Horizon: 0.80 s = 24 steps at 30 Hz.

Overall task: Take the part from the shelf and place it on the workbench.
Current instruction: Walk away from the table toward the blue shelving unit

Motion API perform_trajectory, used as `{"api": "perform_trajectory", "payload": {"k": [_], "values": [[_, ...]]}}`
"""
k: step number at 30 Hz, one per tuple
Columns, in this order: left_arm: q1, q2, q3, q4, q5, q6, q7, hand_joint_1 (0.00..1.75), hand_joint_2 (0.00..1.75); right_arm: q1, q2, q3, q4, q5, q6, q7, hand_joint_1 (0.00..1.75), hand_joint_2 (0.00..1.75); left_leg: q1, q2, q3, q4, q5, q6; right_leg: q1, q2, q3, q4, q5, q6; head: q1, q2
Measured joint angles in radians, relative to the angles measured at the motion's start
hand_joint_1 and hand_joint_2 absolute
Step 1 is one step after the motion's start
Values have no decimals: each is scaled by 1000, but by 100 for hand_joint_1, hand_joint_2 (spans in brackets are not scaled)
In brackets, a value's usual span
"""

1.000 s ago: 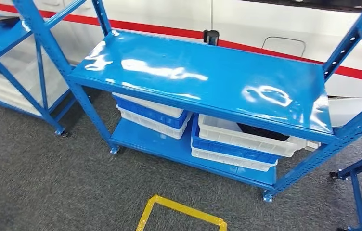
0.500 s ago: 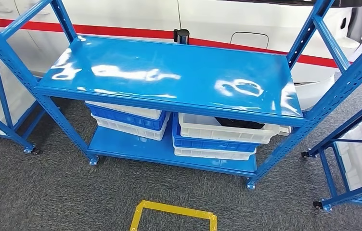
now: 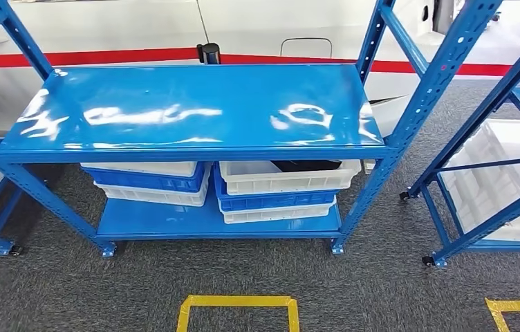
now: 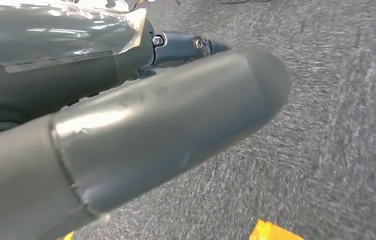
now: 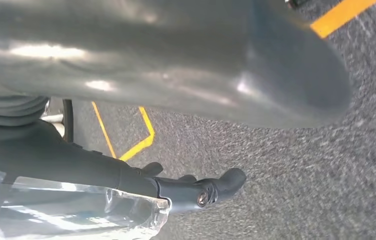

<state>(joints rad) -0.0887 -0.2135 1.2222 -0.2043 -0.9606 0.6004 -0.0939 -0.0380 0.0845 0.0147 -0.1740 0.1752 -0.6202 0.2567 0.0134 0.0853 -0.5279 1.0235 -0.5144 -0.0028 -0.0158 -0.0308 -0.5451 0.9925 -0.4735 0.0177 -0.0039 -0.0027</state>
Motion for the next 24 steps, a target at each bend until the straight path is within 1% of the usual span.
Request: {"api": "perform_trajectory", "payload": {"k": [1, 2, 3, 4, 5, 6, 7, 8, 9, 10, 11, 12, 14, 18, 23, 24], "values": [[0, 0, 0, 0, 0, 0, 0, 0, 0, 0, 0, -1, 0, 0, -1, 0, 0, 0, 2, -27, -14, 37, -27, -5, -5, 10, 3, -2, 4, -7, -1, 0], [1, 1, 0, 0, 0, 1, 0, 0, 0, 0, 1, -1, 0, -1, -1, 0, 0, 0, 4, -57, -38, 94, -62, -9, -7, 20, 4, -2, 6, -12, -2, 0], [2, 1, 0, 0, 0, 1, 0, 0, 0, -1, 2, -2, 0, -1, -2, 0, 0, 0, 4, -76, -69, 163, -98, -10, -5, 31, 4, -1, 7, -15, -3, 0], [3, 1, 0, 0, 0, 1, 0, 0, 0, -1, 3, -2, 0, -1, -2, 0, 0, 0, 5, -83, -97, 222, -121, -11, -4, 44, 3, -1, 7, -16, -2, 0], [4, 2, 0, 0, 0, 1, -2, 0, 0, 0, 4, -3, 0, -2, -2, 0, 0, 0, 5, -85, -115, 254, -125, -11, -2, 57, 4, 0, 7, -16, -2, 0], [5, 2, 0, 0, 0, 1, -6, 0, 0, 0, 4, -3, 0, -1, -3, 0, 0, 0, 5, -86, -115, 247, -107, -10, -2, 68, 5, 0, 6, -16, -2, 0], [5, 3, 0, 0, 0, 1, -11, 0, 0, 0, 4, -4, 0, 3, -4, 1, 0, 0, 6, -87, -97, 203, -71, -9, -2, 78, 6, 1, 6, -16, -2, 0], [5, 4, 0, 0, 0, 2, -18, 0, 0, 0, 4, -4, 0, 9, -5, 4, 0, 0, 8, -90, -69, 134, -30, -8, -2, 87, 7, 3, 5, -15, -3, 0], [4, 5, 0, 0, 0, 2, -25, 0, 0, -1, 4, -3, 0, 18, -5, 9, 0, 0, 8, -96, -42, 69, 0, -7, 1, 94, 7, 5, 4, -13, -3, 0], [2, 5, 0, 0, 0, 2, -32, 0, 0, -1, 4, -2, 0, 28, -5, 16, 0, 0, 8, -100, -23, 22, 18, -4, 3, 99, 5, 7, 2, -10, -3, 0], [1, 4, 0, 0, 1, 1, -38, 0, 0, -1, 3, 0, 0, 36, -5, 24, 0, 0, 7, -104, -14, -3, 24, -1, 9, 102, 1, 10, 0, -9, -2, 0], [0, 3, 0, 0, 1, 1, -43, 0, 0, -1, 2, 1, 0, 41, -4, 31, 0, 0, 5, -106, -14, -8, 22, 1, 13, 103, -4, 11, -2, -8, -2, 0], [1, 3, 0, 0, 1, 0, -50, 0, 0, 0, 1, 3, 0, 44, -4, 40, 0, 0, 1, -106, -16, -10, 25, 6, 16, 101, -9, 11, -4, -11, -1, 0], [2, 6, 0, 0, -1, -5, -63, 0, 0, -1, 1, 4, 0, 42, -5, 44, 0, 0, -8, -108, -17, -10, 26, 16, 12, 100, -8, 5, 0, -5, -1, 0], [1, 8, 0, 0, -9, -15, -72, 0, 0, 0, 1, 4, 0, 33, -9, 44, 0, 0, -11, -107, -20, -7, 27, 22, 8, 100, -2, 2, 4, 3, -2, 0], [1, 9, 0, 0, -10, -16, -73, 0, 0, 1, 1, 4, 0, 32, -10, 44, 0, 0, -12, -108, -21, -5, 26, 25, 5, 100, -2, 1, 6, 8, -2, 0]]}}
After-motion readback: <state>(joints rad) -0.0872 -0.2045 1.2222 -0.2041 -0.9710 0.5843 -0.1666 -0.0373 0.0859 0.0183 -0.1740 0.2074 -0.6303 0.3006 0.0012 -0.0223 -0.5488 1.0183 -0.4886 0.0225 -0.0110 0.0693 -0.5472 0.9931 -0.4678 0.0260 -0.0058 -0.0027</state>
